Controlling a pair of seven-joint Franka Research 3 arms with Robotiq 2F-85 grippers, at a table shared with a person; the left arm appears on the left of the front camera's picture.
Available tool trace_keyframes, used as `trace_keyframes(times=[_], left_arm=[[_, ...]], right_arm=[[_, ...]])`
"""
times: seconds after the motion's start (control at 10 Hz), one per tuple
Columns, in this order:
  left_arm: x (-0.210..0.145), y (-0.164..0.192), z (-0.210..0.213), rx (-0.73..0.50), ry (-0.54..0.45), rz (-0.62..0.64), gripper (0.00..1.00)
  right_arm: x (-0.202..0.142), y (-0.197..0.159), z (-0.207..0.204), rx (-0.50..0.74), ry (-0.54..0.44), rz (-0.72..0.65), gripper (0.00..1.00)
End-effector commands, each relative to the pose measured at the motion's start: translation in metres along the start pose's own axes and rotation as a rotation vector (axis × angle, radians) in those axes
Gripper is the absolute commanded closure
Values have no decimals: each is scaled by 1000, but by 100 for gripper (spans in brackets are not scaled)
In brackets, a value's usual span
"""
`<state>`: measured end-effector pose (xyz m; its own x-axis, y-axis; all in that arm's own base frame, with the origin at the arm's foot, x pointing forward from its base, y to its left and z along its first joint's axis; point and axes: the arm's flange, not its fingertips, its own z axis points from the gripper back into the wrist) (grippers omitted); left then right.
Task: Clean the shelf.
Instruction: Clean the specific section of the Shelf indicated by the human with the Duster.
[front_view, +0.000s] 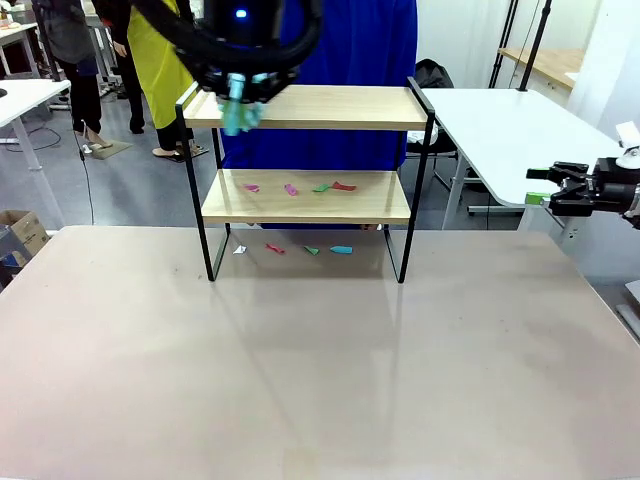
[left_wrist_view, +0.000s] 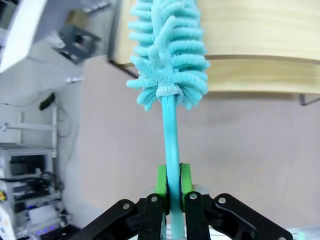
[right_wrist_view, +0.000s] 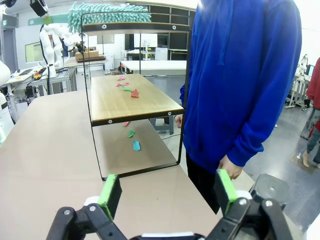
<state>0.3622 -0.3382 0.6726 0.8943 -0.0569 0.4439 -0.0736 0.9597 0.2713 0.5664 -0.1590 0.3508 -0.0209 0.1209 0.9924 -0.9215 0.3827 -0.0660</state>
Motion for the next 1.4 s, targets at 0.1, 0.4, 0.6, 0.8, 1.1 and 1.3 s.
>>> trace_keyframes(times=[0.1,0.4,0.6,0.8,1.1,1.3], left_arm=[[-20,33,0,189,-108,-83,87],[-31,49,18,169,-217,-128,87],[-35,53,32,87,-264,-123,87],[-30,41,40,136,-230,-110,87],[-30,41,40,136,-230,-110,87],[-38,51,46,-13,-253,-151,87]], right_arm=[[5,0,0,-1,7,-15,0],[5,0,0,-1,7,-15,0],[5,0,0,-1,7,-15,0],[5,0,0,-1,7,-15,0],[5,0,0,-1,7,-15,0],[5,0,0,-1,7,-15,0]])
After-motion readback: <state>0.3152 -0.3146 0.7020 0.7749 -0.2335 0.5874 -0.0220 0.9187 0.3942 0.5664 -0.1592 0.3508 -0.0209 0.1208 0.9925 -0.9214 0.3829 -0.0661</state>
